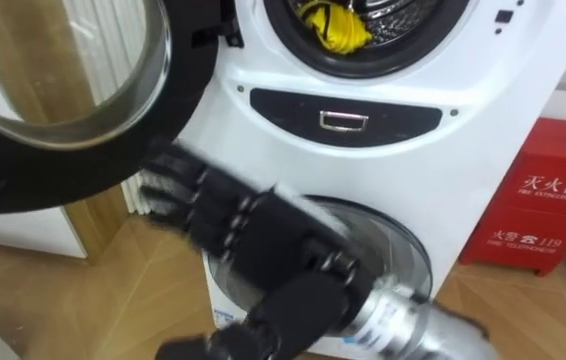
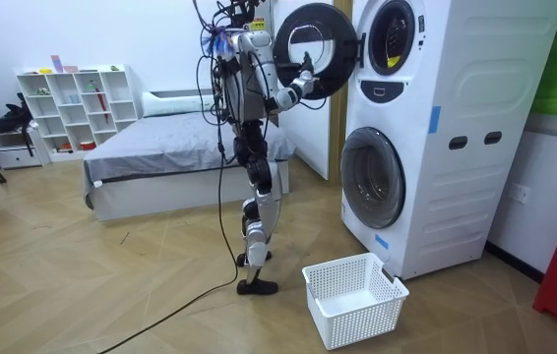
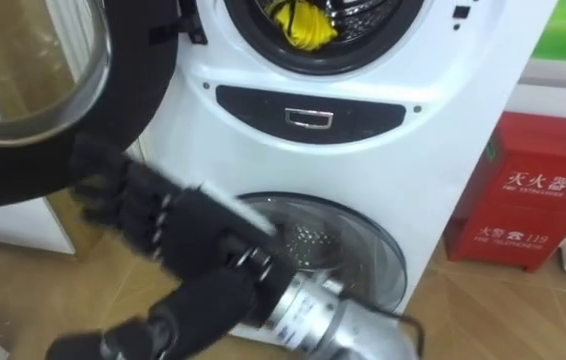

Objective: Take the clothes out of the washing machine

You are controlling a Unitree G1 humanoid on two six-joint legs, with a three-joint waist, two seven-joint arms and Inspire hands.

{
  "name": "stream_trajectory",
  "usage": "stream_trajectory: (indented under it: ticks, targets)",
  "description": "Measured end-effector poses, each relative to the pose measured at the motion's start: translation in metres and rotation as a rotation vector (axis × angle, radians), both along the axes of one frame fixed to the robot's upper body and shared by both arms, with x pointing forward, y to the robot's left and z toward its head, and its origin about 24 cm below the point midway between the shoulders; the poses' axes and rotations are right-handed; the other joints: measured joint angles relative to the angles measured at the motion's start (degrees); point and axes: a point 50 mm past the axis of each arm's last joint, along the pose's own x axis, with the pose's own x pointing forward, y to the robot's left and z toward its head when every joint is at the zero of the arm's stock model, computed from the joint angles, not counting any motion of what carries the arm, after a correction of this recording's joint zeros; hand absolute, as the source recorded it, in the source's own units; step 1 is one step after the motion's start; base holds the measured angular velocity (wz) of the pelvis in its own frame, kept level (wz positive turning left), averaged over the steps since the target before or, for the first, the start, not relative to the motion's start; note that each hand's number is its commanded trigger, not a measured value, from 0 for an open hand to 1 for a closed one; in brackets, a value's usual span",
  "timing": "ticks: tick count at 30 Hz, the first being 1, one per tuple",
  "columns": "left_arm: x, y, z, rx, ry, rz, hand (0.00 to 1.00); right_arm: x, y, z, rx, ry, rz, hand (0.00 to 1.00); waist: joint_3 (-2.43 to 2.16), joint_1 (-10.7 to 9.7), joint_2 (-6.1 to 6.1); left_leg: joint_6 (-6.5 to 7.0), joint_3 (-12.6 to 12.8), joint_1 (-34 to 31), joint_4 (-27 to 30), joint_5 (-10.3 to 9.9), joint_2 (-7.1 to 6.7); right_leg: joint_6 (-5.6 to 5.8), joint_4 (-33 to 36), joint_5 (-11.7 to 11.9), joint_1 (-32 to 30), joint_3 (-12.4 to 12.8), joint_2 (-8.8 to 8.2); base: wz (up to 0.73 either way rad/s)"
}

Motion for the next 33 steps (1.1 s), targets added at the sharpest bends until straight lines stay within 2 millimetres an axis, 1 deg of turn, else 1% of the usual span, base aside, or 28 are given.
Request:
stream_trajectory:
  ticks: [1, 3, 4, 5, 6, 10, 12, 13, 15, 17, 19, 21, 24, 26, 28, 31, 33]
  targets:
    - [0.0, 0.0, 0.0, 0.001, -0.003, 0.004, 0.0, 0.002, -0.004, 0.002, -0.009, -0.014, -0.029, 0.0, -0.04, -0.4, 0.03, 0.0, 0.0, 0.1, 0.0, 0.0, -0.05, 0.06, 0.0, 0.0, 0.0, -0.2, -0.06, 0.08]
    - [-0.01, 0.002, 0.0, 0.003, 0.016, 0.027, 0.0, 0.008, -0.02, 0.007, -0.012, -0.034, -0.133, 0.0, -0.03, -0.6, 0.12, 0.0, 0.0, 0.7, -0.1, 0.0, -0.2, 0.16, -0.2, -0.1, 0.9, -0.3, -0.24, 0.0]
    - [-0.012, 0.003, -0.001, 0.005, 0.022, 0.03, 0.0, 0.009, -0.023, 0.008, -0.015, -0.037, -0.154, 0.0, -0.04, -0.8, 0.12, 0.0, 0.0, 0.9, -0.1, 0.0, -0.24, 0.18, -0.3, -0.1, 0.9, -0.3, -0.26, 0.0]
    - [-0.015, 0.003, -0.001, 0.005, 0.028, 0.036, 0.0, 0.011, -0.027, 0.009, -0.026, -0.047, -0.188, 0.0, -0.09, -1.1, 0.11, 0.0, 0.0, 1.0, -0.1, 0.0, -0.29, 0.18, -0.6, -0.1, 1.1, -0.3, -0.26, 0.0]
    - [-0.017, 0.003, -0.001, 0.005, 0.028, 0.044, 0.0, 0.012, -0.031, 0.01, -0.04, -0.055, -0.217, 0.0, -0.24, -1.7, -0.12, 0.0, 0.0, 1.0, -0.1, 0.0, -0.31, 0.19, -0.7, -0.1, 1.3, -0.3, -0.25, 0.03]
    - [-0.018, 0.004, -0.001, 0.005, 0.028, 0.051, 0.0, 0.015, -0.038, 0.011, -0.101, -0.081, -0.296, 0.0, -0.32, -1.8, -0.27, 0.0, 0.1, 1.0, -0.3, 0.0, -0.28, 0.2, -0.8, -0.1, 1.5, -0.3, -0.21, 0.0]
    - [-0.018, 0.004, -0.001, 0.002, 0.023, 0.049, 0.0, 0.017, -0.042, 0.01, -0.157, -0.1, -0.362, 0.0, -0.28, -1.8, -0.35, 0.0, 0.2, 1.0, -0.3, 0.0, -0.28, 0.2, -0.8, -0.1, 1.4, -0.2, -0.21, 0.0]
    - [-0.018, 0.004, -0.001, 0.001, 0.023, 0.049, 0.0, 0.017, -0.043, 0.01, -0.169, -0.102, -0.379, 0.0, -0.27, -1.8, -0.4, 0.0, 0.2, 1.0, -0.3, 0.0, -0.28, 0.2, -0.8, -0.1, 1.4, -0.2, -0.23, 0.0]
    - [-0.017, 0.003, -0.001, -0.004, 0.019, 0.045, 0.0, 0.019, -0.046, 0.01, -0.206, -0.115, -0.433, 0.0, -0.12, -1.8, -0.71, 0.0, 0.3, 1.0, -0.3, 0.0, -0.26, 0.2, -0.7, -0.1, 1.4, -0.2, -0.23, 0.0]
    - [-0.016, 0.003, -0.001, -0.007, 0.022, 0.036, 0.0, 0.02, -0.047, 0.01, -0.239, -0.13, -0.47, 0.0, -0.13, -1.8, -1.01, 0.0, 0.2, 0.8, -0.3, 0.0, -0.23, 0.2, -0.6, -0.1, 1.3, -0.2, -0.22, 0.0]
    - [-0.014, 0.003, -0.001, -0.008, 0.019, 0.034, 0.0, 0.021, -0.047, 0.011, -0.257, -0.145, -0.498, 0.0, -0.03, -1.8, -1.28, 0.03, 0.2, 0.8, -0.3, 0.0, -0.22, 0.2, -0.5, -0.1, 1.2, -0.3, -0.22, 0.0]
    - [-0.012, 0.002, -0.001, -0.008, 0.016, 0.033, 0.0, 0.024, -0.047, 0.017, -0.261, -0.17, -0.521, 0.0, 0.13, -1.8, -1.61, 0.13, 0.1, 0.7, -0.3, -0.1, -0.22, 0.2, -0.5, -0.1, 1.1, -0.2, -0.21, 0.0]
    - [-0.012, 0.003, -0.001, -0.005, 0.017, 0.026, 0.0, 0.029, -0.046, 0.025, -0.272, -0.212, -0.542, 0.0, 0.15, -1.9, -1.8, 0.41, 0.1, 0.8, -0.2, -0.2, -0.29, 0.22, -0.7, -0.1, 1.2, -0.2, -0.21, 0.0]
    - [-0.011, 0.003, -0.001, -0.002, 0.017, 0.026, 0.0, 0.032, -0.046, 0.028, -0.275, -0.221, -0.558, 0.0, 0.16, -1.9, -1.98, 0.41, 0.1, 0.8, -0.2, -0.3, -0.36, 0.26, -0.7, -0.1, 1.2, -0.2, -0.25, 0.0]
    - [-0.01, 0.004, -0.001, 0.0, 0.016, 0.025, 0.0, 0.034, -0.046, 0.028, -0.277, -0.218, -0.568, 0.0, 0.02, -1.8, -2.34, 0.42, 0.1, 0.9, -0.2, -0.3, -0.37, 0.27, -0.7, -0.2, 1.4, -0.2, -0.25, 0.0]
    - [-0.01, 0.003, -0.001, 0.0, 0.016, 0.025, 0.0, 0.037, -0.048, 0.024, -0.283, -0.196, -0.594, 0.0, 0.12, -1.7, -2.47, 0.42, -0.2, 0.9, -0.2, -0.3, -0.36, 0.28, -0.7, -0.1, 1.6, -0.3, -0.19, 0.03]
    - [-0.01, 0.004, -0.001, 0.002, 0.019, 0.027, 0.0, 0.043, -0.051, 0.019, -0.323, -0.186, -0.634, 0.0, 0.19, -1.5, -2.47, 0.42, -0.1, 1.0, -0.2, -0.3, -0.25, 0.28, -0.5, -0.1, 1.5, -0.3, -0.15, -0.02]
